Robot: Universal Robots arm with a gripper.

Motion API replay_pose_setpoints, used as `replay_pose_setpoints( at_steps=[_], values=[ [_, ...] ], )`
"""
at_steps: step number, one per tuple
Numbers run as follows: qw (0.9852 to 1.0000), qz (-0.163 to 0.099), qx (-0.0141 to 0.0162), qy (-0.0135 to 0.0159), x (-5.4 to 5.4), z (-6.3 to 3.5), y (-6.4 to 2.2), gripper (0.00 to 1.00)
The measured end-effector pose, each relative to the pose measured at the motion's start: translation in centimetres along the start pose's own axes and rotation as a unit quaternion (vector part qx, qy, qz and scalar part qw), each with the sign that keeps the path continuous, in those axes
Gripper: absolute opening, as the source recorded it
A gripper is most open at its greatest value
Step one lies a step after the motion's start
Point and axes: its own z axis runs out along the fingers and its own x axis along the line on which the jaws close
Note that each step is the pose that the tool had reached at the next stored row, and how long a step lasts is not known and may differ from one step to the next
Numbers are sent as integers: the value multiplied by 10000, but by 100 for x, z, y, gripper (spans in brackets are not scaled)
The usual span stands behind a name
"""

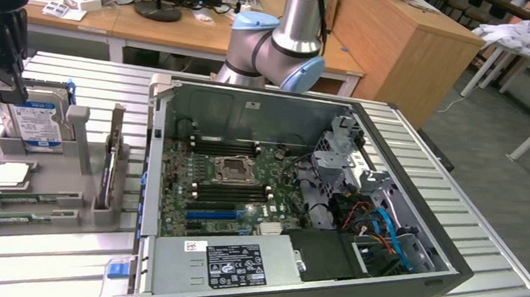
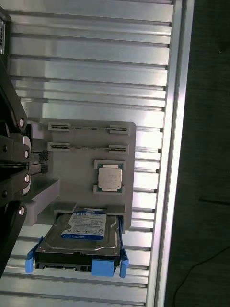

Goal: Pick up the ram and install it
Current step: 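Pick up the ram and move it above insertion slot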

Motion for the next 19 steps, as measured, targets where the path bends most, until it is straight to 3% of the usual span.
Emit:
replay_pose_setpoints(
  at_steps=[4, 5, 11, 13, 14, 19],
  values=[
    [10000, 0, 0, 0, 0, 0, 0, 16],
    [10000, 0, 0, 0, 0, 0, 0, 24],
    [10000, 0, 0, 0, 1, 0, 0, 24],
    [10000, 0, 0, 0, 1, 0, 0, 25],
    [10000, 0, 0, 0, 1, 0, 0, 31],
    [10000, 6, 1, 0, 1, 1, 0, 31]
  ],
)
